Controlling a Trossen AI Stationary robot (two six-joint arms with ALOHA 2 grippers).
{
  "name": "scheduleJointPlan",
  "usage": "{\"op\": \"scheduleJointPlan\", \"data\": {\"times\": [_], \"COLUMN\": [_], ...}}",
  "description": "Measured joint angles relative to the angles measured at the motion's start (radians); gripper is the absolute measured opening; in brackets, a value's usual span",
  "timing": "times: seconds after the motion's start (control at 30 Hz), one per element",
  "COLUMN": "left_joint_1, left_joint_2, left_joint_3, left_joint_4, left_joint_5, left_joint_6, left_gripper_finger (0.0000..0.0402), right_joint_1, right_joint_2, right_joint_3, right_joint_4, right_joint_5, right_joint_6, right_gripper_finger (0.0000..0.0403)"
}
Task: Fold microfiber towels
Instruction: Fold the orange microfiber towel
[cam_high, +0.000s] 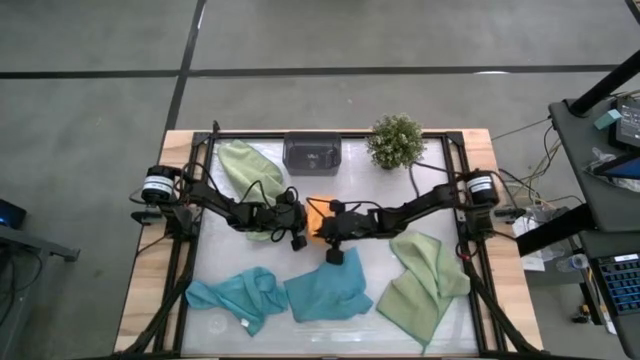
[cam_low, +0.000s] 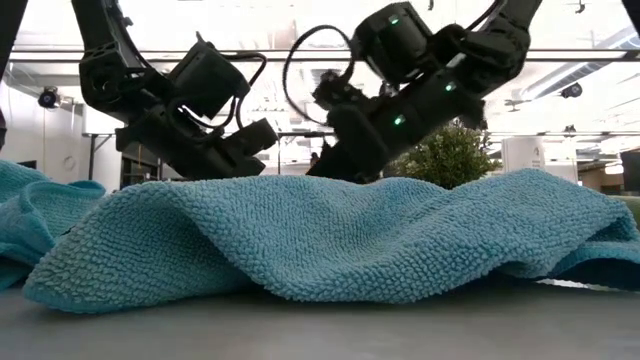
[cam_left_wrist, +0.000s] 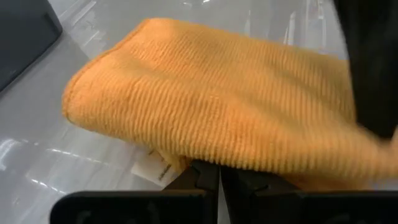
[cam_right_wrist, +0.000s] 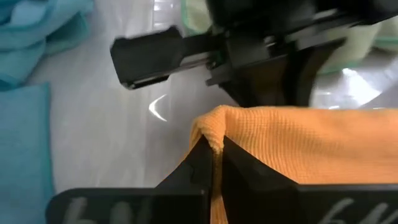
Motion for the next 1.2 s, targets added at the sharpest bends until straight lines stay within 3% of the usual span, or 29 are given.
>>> {"op": "scheduleJointPlan", "data": {"times": [0.33, 0.6, 0.87, 1.2], "left_joint_1": [0.001, 0.003, 0.003, 0.003], "left_joint_2": [-0.041, -0.122, -0.211, -0.326], "left_joint_3": [0.004, -0.002, -0.005, 0.001], "left_joint_4": [-0.081, -0.108, -0.274, -0.402], "left_joint_5": [0.003, -0.002, -0.003, -0.003], "left_joint_6": [0.000, 0.008, 0.007, 0.011], "left_gripper_finger": [0.0000, 0.0000, 0.0000, 0.0000], "right_joint_1": [0.000, -0.007, -0.007, -0.006], "right_joint_2": [0.102, 0.115, 0.109, 0.024], "right_joint_3": [0.094, 0.108, 0.107, 0.103], "right_joint_4": [-0.056, -0.071, -0.077, -0.131], "right_joint_5": [0.000, -0.011, -0.012, -0.010], "right_joint_6": [0.014, 0.047, 0.041, 0.005], "right_gripper_finger": [0.0017, 0.0083, 0.0154, 0.0182]}}
